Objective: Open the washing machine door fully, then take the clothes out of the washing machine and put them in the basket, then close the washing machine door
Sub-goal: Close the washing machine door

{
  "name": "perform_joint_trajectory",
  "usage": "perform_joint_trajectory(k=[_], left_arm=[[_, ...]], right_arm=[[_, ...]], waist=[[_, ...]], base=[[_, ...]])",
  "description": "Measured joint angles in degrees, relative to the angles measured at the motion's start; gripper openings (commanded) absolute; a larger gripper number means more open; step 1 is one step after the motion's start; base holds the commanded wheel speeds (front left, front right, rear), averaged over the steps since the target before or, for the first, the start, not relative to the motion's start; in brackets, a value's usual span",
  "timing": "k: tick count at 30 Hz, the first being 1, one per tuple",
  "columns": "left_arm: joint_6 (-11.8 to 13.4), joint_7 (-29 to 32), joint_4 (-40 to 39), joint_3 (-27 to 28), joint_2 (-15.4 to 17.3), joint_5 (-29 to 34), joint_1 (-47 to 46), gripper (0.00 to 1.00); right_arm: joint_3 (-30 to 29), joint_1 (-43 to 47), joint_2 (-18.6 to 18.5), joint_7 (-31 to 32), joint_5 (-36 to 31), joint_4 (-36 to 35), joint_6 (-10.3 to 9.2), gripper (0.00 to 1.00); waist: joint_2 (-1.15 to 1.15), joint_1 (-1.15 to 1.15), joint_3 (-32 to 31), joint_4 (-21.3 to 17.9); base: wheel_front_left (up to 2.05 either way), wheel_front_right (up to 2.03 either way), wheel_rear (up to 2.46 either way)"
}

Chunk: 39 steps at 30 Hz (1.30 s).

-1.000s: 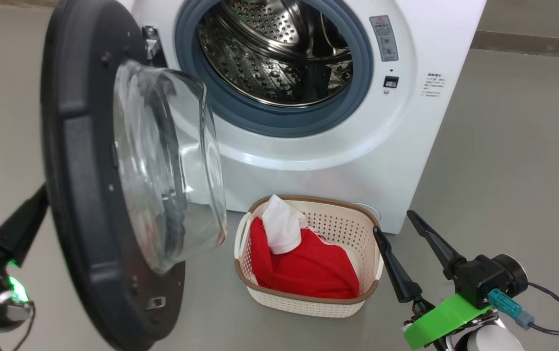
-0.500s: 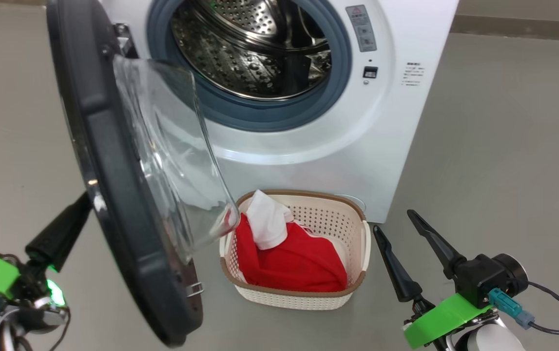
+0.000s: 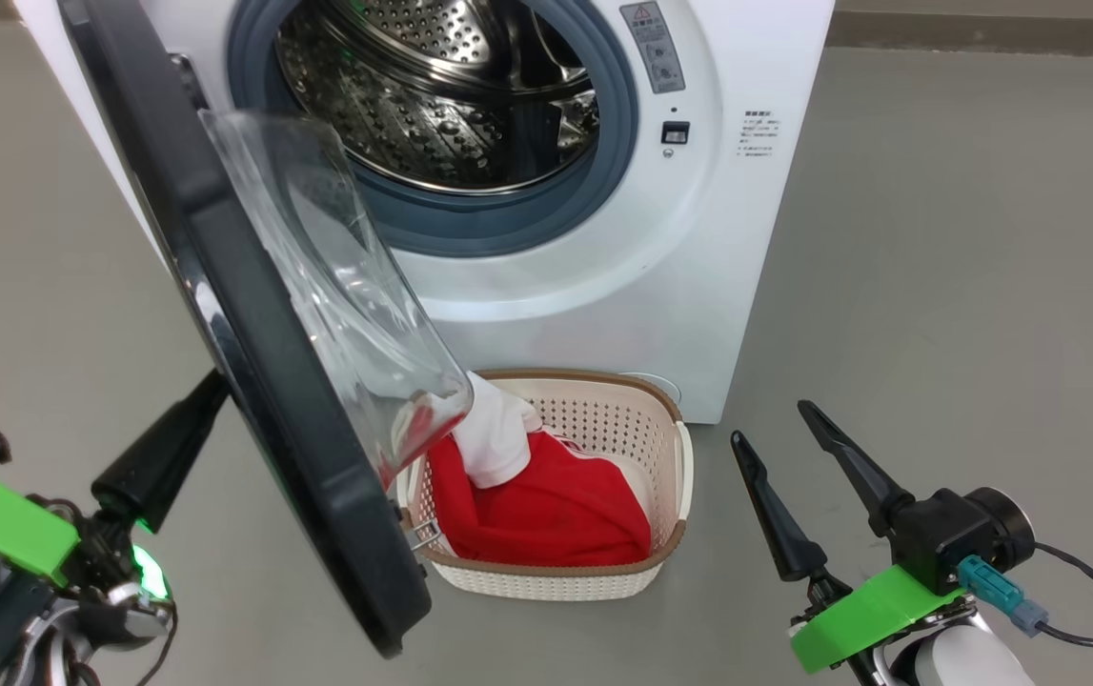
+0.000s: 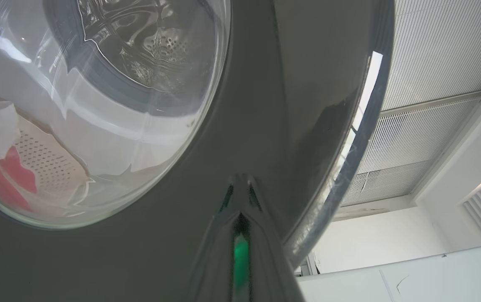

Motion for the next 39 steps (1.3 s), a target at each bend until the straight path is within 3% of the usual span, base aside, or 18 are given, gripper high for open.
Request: perform_joint_trajectory(k=[6, 7, 8, 9, 16, 23, 26, 32, 39], left_arm=[[0.7, -2.7, -0.4, -0.1, -0.1, -0.1, 0.5, 0.02], [0.7, -3.3, -0.6, 0.1, -0.1, -0.1, 0.5, 0.36], [0.7, -3.3, -0.6, 0.1, -0.1, -0.1, 0.5, 0.91], [0.6, -3.8, -0.9, 0.2, -0.1, -0.1, 0.5, 1.00], [-2.3, -9.3, -3.5, 0.5, 0.3, 5.6, 2.7, 1.00], [-12.6, -23.5, -3.8, -1.4, 3.1, 23.0, 5.7, 1.00], [-15.4, -30.5, -2.8, -3.7, 4.7, 32.9, 7.1, 1.00], [-16.8, -45.5, -0.4, -8.6, 7.1, 51.4, 8.8, 1.00], [-16.8, -54.2, 4.7, -12.6, 8.1, 62.3, 12.1, 1.00]], right_arm=[[-0.4, 0.0, 0.0, 0.0, 0.0, 0.0, 0.00, 1.00], [-0.4, 0.0, 0.0, 0.0, 0.0, 0.0, 0.00, 1.00], [-0.4, 0.0, 0.0, 0.0, 0.0, 0.0, 0.00, 1.00], [-0.5, 0.0, 0.0, 0.0, 0.0, 0.0, 0.00, 1.00], [-0.7, 0.0, 0.1, 0.0, 0.0, 0.0, 0.00, 1.00], [-0.8, 0.0, 0.3, 0.0, 0.0, 0.0, 0.00, 1.00], [-0.8, 0.0, 0.3, 0.0, 0.0, -0.1, 0.00, 1.00], [-0.7, 0.0, 0.3, 0.0, 0.0, -0.1, 0.00, 1.00], [-0.7, 0.2, 0.5, 0.0, 0.0, -0.1, 0.00, 1.00]], waist=[[0.00, 0.00, 0.5, -0.3], [0.00, 0.00, 0.5, -0.3], [0.00, 0.00, 0.5, -0.3], [0.00, 0.00, 0.5, -0.2], [0.00, 0.00, 0.3, 0.4], [0.00, 0.00, 0.3, 1.1], [0.00, 0.00, 0.1, 1.2], [0.00, 0.00, -0.2, 1.4], [0.00, 0.00, -1.0, 1.2]], base=[[0.00, 0.00, 0.00], [0.00, 0.00, 0.00], [0.00, 0.00, 0.00], [0.00, 0.00, 0.00], [0.00, 0.00, 0.00], [0.00, 0.00, 0.00], [0.00, 0.00, 0.00], [0.00, 0.00, 0.00], [0.00, 0.00, 0.00]])
